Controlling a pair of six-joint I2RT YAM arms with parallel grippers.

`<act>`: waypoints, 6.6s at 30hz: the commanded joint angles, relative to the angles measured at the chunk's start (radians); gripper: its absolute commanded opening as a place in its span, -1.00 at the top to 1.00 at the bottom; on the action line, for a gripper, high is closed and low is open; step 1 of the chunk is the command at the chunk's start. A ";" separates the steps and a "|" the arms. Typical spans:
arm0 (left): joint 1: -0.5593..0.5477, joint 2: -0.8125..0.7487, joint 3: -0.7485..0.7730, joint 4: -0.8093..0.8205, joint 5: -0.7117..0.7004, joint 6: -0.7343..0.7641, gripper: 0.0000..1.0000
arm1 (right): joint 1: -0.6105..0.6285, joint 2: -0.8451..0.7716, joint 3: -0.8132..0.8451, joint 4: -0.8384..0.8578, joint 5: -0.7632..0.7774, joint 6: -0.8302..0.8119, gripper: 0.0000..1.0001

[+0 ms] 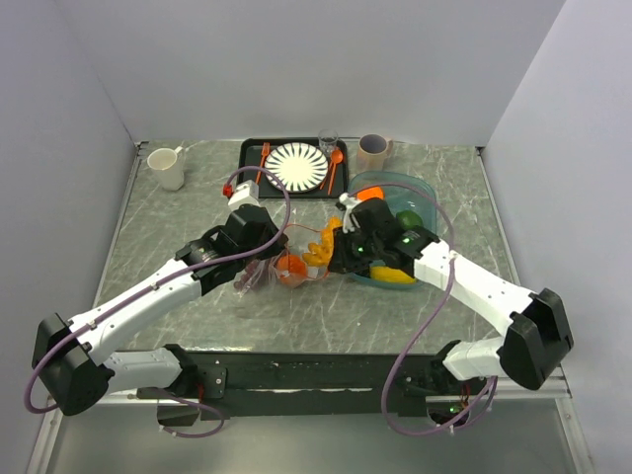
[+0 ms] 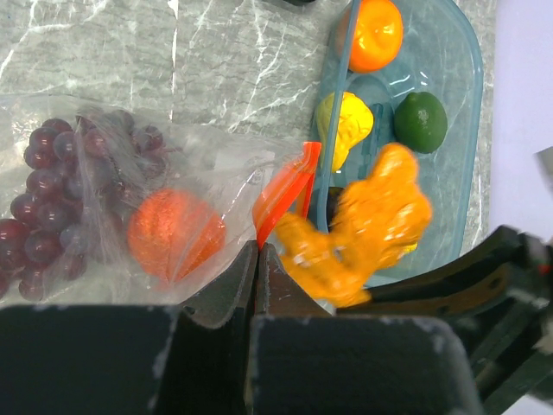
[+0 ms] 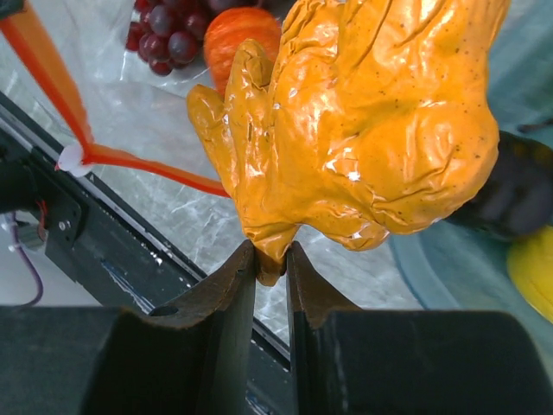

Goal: Place the food in the zip-top bag and seal the zipper
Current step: Place the fake vegetable in the zipper food storage bag.

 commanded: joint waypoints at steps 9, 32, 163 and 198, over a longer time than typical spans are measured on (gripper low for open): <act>-0.001 -0.017 0.034 0.024 0.009 -0.011 0.99 | 0.148 0.144 0.141 0.086 0.177 0.078 0.92; -0.001 -0.031 0.030 0.020 -0.002 -0.014 0.99 | 0.155 0.162 0.213 0.041 0.237 0.068 -0.11; -0.003 -0.032 0.043 0.010 -0.027 -0.012 0.99 | 0.043 0.355 0.167 0.260 -0.350 0.164 1.00; -0.003 -0.032 0.042 0.003 -0.028 -0.012 0.99 | -0.046 0.308 0.083 0.333 -0.201 0.082 -0.19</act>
